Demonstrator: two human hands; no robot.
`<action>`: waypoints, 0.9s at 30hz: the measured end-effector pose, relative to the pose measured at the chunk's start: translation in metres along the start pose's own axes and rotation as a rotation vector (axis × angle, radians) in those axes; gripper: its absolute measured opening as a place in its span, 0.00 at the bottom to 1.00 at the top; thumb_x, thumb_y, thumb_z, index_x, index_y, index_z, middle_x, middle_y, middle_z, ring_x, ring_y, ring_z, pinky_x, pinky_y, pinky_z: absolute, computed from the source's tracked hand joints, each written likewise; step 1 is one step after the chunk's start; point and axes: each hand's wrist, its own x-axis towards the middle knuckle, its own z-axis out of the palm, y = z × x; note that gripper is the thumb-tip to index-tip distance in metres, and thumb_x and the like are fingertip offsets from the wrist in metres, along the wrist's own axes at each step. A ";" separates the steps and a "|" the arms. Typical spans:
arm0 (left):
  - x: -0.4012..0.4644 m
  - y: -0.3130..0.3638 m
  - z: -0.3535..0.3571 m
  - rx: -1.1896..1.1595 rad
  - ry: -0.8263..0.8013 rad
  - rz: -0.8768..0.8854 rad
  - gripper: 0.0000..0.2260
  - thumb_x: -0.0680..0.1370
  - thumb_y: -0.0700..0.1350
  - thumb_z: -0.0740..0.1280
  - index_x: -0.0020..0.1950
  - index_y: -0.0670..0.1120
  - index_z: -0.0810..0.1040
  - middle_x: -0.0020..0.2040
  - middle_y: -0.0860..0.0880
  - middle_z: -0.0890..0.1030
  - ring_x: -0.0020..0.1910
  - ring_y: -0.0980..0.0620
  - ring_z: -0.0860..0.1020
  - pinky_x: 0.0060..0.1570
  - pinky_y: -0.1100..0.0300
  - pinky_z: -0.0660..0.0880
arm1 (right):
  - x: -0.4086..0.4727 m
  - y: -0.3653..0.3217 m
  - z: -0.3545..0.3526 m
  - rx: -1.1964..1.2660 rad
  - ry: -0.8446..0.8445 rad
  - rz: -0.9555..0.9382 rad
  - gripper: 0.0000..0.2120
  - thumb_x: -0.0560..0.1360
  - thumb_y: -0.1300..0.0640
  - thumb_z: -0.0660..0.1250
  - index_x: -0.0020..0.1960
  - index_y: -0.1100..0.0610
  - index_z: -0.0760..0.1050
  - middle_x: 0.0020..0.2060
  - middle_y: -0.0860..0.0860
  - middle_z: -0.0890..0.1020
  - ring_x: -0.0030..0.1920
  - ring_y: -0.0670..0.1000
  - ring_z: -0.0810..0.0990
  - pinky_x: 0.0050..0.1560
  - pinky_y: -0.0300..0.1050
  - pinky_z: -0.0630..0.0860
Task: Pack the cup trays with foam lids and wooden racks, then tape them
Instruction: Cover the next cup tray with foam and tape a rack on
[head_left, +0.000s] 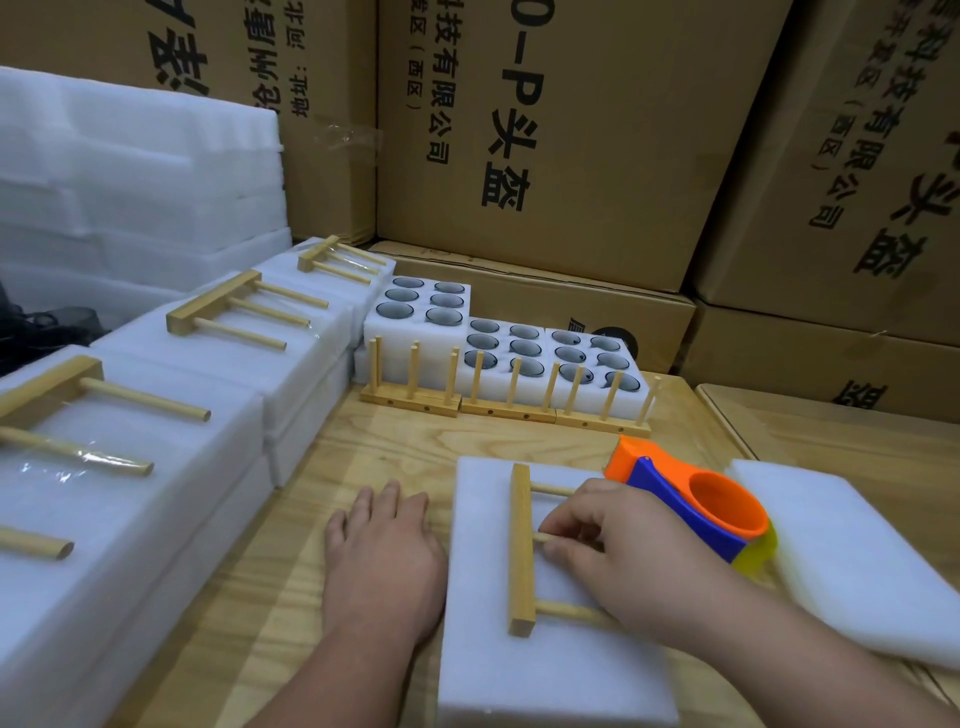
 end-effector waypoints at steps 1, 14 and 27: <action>0.000 0.000 0.000 0.001 0.000 0.000 0.22 0.83 0.51 0.51 0.78 0.58 0.64 0.83 0.54 0.58 0.82 0.50 0.53 0.78 0.47 0.51 | 0.000 -0.001 0.000 0.012 0.002 -0.003 0.02 0.77 0.46 0.71 0.49 0.42 0.83 0.45 0.39 0.78 0.48 0.38 0.76 0.49 0.37 0.77; 0.000 -0.001 0.000 0.001 -0.004 -0.003 0.22 0.83 0.51 0.51 0.79 0.59 0.63 0.83 0.54 0.57 0.82 0.50 0.52 0.78 0.48 0.50 | -0.001 0.007 -0.014 0.054 0.053 -0.015 0.03 0.76 0.44 0.71 0.44 0.40 0.81 0.44 0.37 0.79 0.49 0.35 0.76 0.44 0.31 0.72; 0.000 -0.002 0.002 -0.009 -0.002 -0.006 0.23 0.83 0.51 0.51 0.78 0.59 0.64 0.82 0.55 0.58 0.81 0.50 0.54 0.78 0.47 0.51 | 0.023 0.090 -0.047 -0.450 -0.067 0.513 0.19 0.74 0.34 0.66 0.45 0.50 0.73 0.38 0.47 0.80 0.40 0.47 0.79 0.39 0.45 0.75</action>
